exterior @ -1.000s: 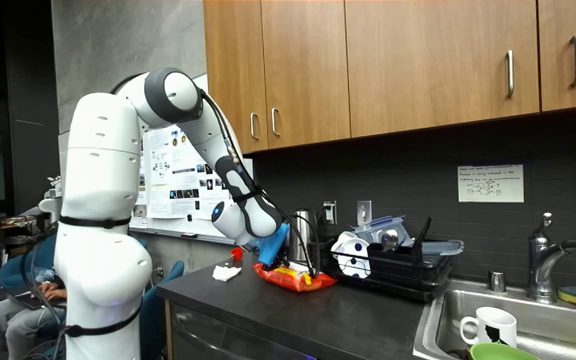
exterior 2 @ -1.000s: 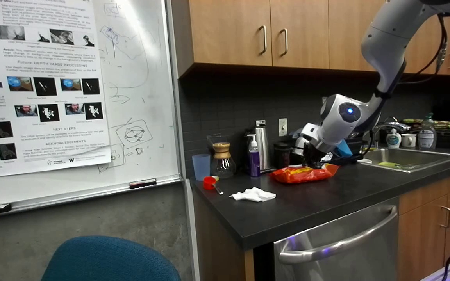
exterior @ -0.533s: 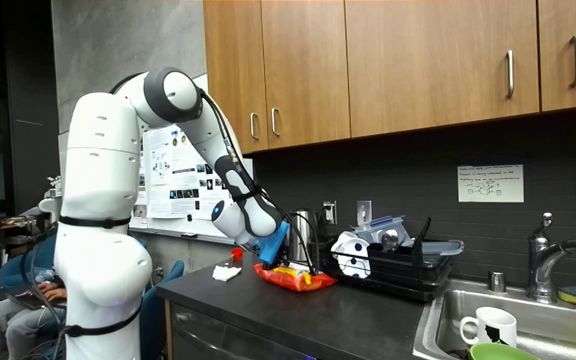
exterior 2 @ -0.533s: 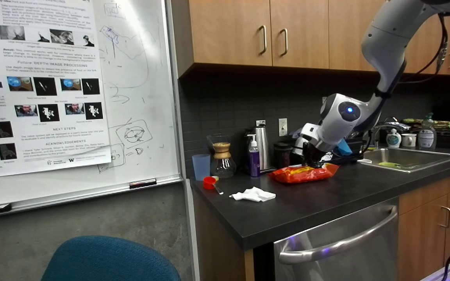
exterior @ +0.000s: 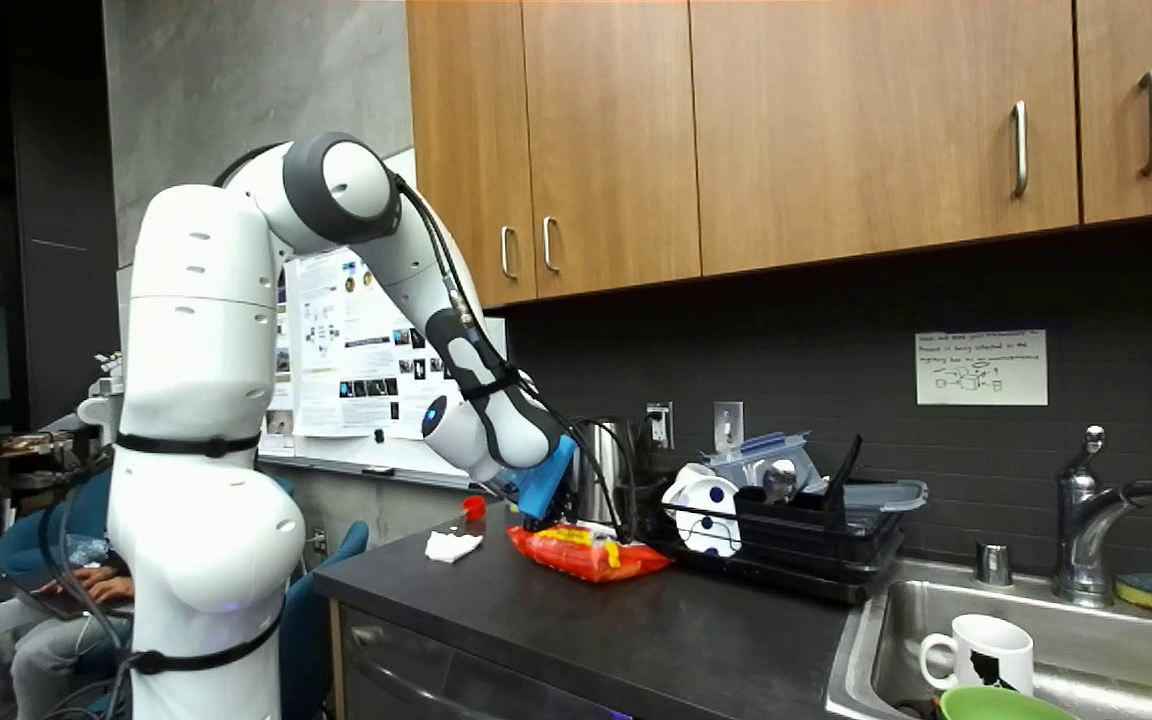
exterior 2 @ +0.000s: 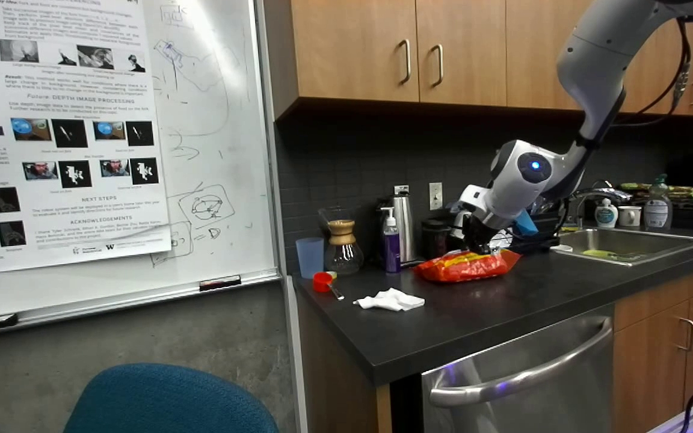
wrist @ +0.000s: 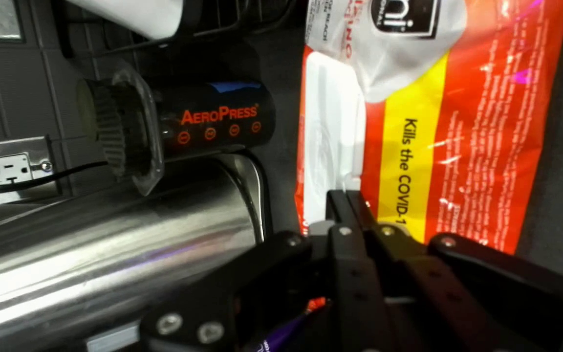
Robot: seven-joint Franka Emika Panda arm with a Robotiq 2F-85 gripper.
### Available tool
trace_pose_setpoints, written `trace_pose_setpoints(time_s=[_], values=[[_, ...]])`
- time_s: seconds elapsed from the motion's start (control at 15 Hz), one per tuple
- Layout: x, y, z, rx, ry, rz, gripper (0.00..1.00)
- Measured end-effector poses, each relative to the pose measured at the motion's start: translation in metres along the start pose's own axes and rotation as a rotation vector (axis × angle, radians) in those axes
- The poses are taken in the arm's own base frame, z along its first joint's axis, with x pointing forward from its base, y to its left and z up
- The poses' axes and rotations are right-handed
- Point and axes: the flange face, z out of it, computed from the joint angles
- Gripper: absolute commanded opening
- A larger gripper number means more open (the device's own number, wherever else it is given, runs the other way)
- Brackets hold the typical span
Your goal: Open the orange packet.
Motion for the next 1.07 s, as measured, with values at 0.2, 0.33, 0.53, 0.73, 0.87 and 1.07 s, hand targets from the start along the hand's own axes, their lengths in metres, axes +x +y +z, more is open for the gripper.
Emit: trace_pose_setpoints(time_s=[0.2,0.33,0.53,0.73,0.87,1.07], values=[[0.002,0.004,-0.002,-0.009,0.002,0.007,0.0],[0.003,0.007,-0.003,-0.014,0.003,0.01,0.0],[0.004,0.008,-0.004,-0.014,0.0,0.026,0.0],[0.005,0.01,-0.005,-0.004,-0.003,0.04,0.0],[0.006,0.01,-0.006,0.017,0.0,0.041,0.0],[0.006,0.013,-0.008,0.038,-0.003,0.006,0.0]])
